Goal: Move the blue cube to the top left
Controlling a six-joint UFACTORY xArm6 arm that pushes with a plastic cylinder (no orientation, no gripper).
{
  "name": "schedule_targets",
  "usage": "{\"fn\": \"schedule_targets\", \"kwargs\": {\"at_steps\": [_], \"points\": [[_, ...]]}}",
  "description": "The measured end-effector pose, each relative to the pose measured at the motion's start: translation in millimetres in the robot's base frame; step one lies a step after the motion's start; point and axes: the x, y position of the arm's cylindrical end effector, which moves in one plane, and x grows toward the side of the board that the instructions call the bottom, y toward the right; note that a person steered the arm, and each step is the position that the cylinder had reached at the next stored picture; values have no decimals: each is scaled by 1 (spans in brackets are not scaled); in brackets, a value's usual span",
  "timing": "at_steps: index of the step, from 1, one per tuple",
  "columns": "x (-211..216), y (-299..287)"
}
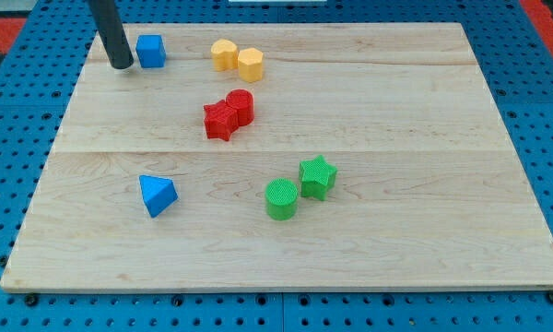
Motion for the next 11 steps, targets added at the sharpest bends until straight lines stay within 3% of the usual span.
{"fn": "schedule_targets", "kwargs": {"at_steps": [3,6,11], "points": [[16,73],[-24,73],[-55,87]]}}
